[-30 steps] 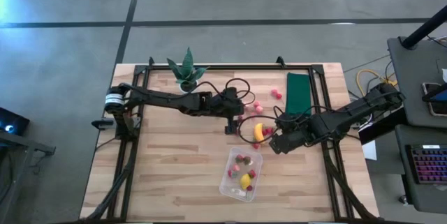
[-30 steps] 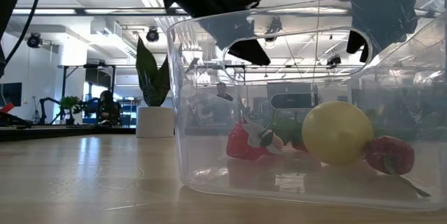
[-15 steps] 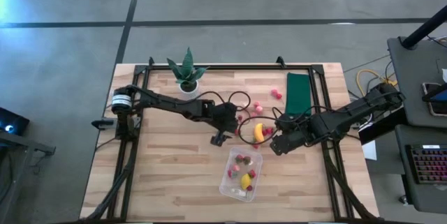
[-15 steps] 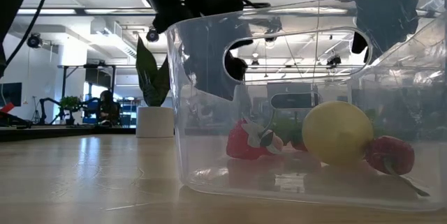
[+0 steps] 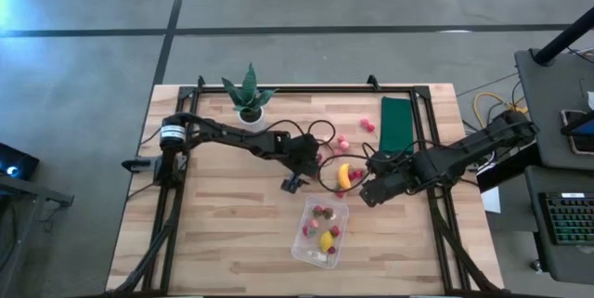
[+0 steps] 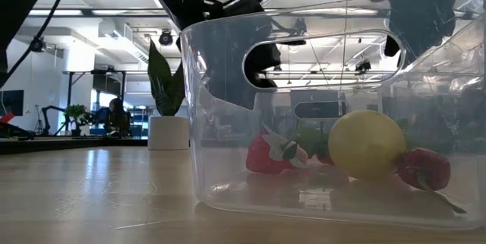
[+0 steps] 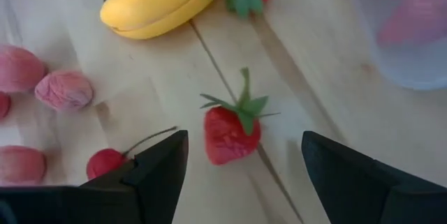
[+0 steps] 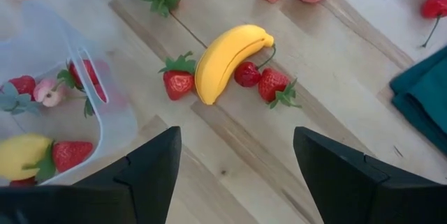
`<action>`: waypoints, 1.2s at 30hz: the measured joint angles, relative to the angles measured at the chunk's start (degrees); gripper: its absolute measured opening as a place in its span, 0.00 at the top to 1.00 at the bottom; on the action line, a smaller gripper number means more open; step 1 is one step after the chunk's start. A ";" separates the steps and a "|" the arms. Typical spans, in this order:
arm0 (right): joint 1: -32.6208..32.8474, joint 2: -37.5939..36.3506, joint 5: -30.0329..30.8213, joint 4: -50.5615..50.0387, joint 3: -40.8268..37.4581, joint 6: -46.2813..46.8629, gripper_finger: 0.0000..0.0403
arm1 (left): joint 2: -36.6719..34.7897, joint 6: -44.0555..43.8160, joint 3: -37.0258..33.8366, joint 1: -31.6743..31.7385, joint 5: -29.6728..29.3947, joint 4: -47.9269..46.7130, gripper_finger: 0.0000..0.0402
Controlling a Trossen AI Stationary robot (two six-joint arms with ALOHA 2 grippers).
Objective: Pick and placing Produce into tupperware
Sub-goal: Put the strawberry into the transparent bin
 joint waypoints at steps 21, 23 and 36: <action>-0.46 -7.29 4.66 -2.49 -0.13 3.28 0.34 | 3.07 0.00 2.44 1.73 4.54 -0.15 0.34; -0.88 -7.83 4.79 -2.68 -0.13 3.28 0.34 | 3.88 0.00 2.61 1.77 4.62 0.00 0.34; -1.49 -8.57 4.80 -3.03 -0.85 3.19 0.34 | 5.10 -1.53 3.42 1.57 5.15 -0.03 0.54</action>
